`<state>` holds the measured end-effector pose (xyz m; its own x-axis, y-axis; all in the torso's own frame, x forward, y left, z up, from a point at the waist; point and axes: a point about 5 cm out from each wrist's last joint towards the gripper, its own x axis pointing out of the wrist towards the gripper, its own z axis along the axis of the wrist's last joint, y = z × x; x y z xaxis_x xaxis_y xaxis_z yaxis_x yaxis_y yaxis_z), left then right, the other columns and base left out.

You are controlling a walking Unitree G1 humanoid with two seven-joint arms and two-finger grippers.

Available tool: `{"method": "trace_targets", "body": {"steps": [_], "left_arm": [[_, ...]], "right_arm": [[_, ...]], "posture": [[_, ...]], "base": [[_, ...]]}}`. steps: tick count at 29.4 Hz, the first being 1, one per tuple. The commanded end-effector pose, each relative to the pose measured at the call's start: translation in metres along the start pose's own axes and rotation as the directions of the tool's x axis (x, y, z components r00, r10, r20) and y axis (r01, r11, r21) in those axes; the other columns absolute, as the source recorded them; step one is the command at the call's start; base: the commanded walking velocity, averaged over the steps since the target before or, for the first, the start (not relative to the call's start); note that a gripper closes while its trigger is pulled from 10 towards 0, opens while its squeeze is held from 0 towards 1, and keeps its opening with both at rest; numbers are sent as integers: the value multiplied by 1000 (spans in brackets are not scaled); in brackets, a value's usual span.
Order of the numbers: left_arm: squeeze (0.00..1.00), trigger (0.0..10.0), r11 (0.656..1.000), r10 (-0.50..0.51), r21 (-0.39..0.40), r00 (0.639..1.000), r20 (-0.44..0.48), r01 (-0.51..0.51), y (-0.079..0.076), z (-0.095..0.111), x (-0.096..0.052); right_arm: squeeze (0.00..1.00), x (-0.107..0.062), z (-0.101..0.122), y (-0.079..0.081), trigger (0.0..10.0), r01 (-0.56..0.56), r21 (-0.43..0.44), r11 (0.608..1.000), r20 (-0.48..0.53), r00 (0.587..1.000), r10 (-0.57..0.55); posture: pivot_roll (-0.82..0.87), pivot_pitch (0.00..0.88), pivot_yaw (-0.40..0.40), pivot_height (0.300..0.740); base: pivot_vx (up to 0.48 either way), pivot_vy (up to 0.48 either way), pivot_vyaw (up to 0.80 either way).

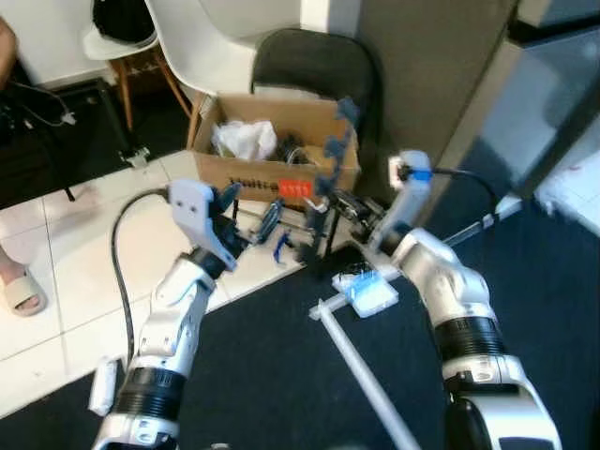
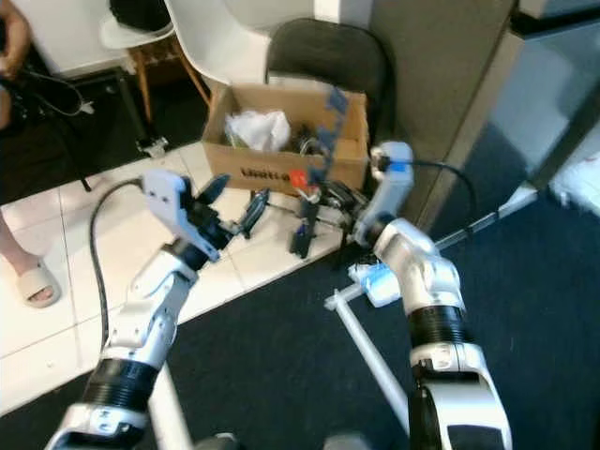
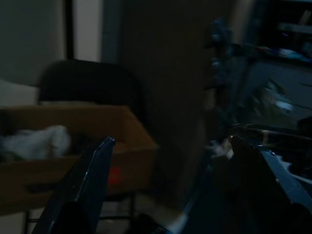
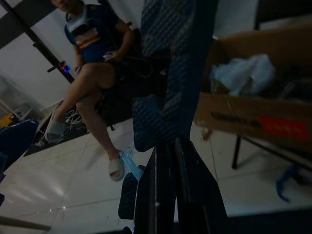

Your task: Picking trash to rubbish bin

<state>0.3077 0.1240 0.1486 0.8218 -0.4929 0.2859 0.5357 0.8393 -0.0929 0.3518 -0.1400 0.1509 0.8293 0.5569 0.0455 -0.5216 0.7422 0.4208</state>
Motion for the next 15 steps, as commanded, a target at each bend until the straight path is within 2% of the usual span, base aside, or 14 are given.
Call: {"method": "trace_targets", "body": {"steps": [1,15], "left_arm": [[0,10000,1000,14,0,1000,-5,-14,4,-1,-4],[0,10000,1000,8,-4,1000,-4,-8,3,-1,-4]], "right_arm": [[0,5,-5,7,10000,-25,7,1000,-12,1000,25],[0,5,-5,7,10000,-23,3,1000,-14,1000,23]], "posture": [[-42,0,-16,740],[-40,0,-19,740]], "base": [[480,0,0],[480,0,0]]}}
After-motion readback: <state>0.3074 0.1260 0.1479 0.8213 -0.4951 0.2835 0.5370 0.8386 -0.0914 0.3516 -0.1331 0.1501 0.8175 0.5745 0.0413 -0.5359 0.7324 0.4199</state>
